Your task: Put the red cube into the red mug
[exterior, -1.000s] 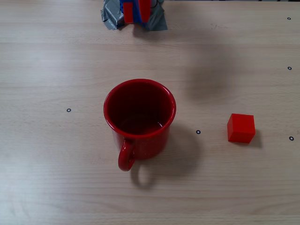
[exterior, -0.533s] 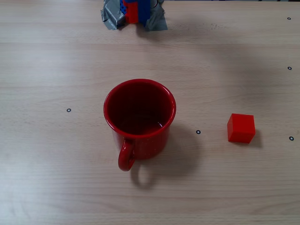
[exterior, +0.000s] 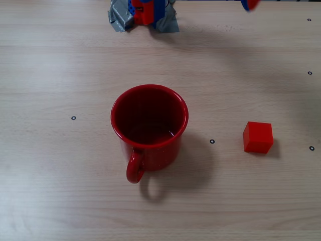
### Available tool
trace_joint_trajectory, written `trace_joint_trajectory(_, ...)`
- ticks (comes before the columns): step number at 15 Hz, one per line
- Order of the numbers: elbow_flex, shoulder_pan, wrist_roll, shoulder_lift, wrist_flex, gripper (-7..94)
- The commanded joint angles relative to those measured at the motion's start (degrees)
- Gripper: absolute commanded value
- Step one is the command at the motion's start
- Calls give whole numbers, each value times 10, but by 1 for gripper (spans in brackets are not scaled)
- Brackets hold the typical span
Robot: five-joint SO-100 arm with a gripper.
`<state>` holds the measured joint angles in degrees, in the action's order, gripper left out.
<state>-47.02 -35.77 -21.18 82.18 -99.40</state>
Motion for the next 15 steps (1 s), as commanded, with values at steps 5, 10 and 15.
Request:
trace_joint_trajectory(5, 243, -33, -138, -204, -12, 0)
trace_joint_trajectory(10, 292, -21, -141, -340, -9, 0)
trace_joint_trajectory(15, 247, 1, -142, -376, 61, 0)
